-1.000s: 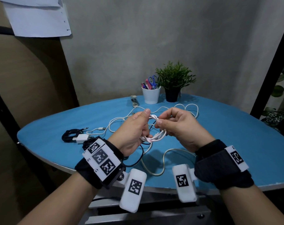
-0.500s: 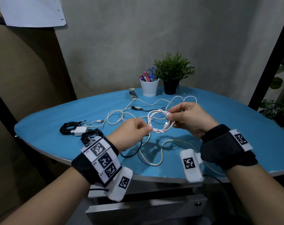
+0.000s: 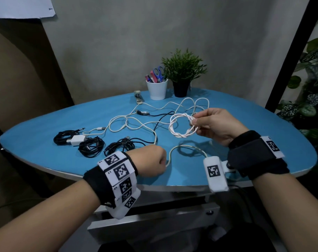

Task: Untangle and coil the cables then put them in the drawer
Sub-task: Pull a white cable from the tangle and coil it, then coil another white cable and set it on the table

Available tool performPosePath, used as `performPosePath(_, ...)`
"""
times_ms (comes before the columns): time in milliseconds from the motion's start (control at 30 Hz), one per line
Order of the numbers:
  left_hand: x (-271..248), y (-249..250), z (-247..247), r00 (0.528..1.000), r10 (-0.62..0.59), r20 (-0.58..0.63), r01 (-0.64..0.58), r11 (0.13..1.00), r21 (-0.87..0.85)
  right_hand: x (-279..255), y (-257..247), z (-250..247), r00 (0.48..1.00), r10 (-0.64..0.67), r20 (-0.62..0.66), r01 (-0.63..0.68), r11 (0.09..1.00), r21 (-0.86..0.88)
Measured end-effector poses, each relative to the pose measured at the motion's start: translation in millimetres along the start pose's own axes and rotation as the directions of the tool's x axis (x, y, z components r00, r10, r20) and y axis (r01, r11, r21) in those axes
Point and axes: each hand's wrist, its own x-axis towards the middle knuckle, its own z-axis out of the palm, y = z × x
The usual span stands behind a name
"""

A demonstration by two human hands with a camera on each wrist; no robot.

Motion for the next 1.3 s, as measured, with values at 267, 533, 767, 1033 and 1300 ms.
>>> performPosePath(267,27.6,-32.2,-38.9,0.844,-0.410,-0.346,-0.102,0.510,-0.854,-7.1,-10.3,-6.3,0.995,-0.043,0.087,0.036,0.995,0.089)
performPosePath(533,19.2,-52.8,-91.9,0.522,-0.562,-0.642,-0.689,0.165,-0.705,0.9,1.2,15.6,0.979,0.044,0.199,-0.011,0.986,-0.165)
performPosePath(767,14.4,-57.5,-87.1,0.579,-0.347,-0.738,-0.537,0.518,-0.666,23.7,20.2,57.7,0.932,0.204,0.299,0.011,0.809,-0.588)
performPosePath(1033,3.1,-49.2,-74.7,0.631,-0.171,-0.757,-0.585,0.536,-0.608,40.4,-9.8,64.8,0.997,-0.060,0.049,0.076,0.866,-0.494)
performPosePath(1300,2.3,-46.9,-79.0,0.517,-0.213,-0.829,-0.740,0.377,-0.558,40.0,-9.4,66.6,0.952,-0.268,0.149,0.304,0.883,-0.359)
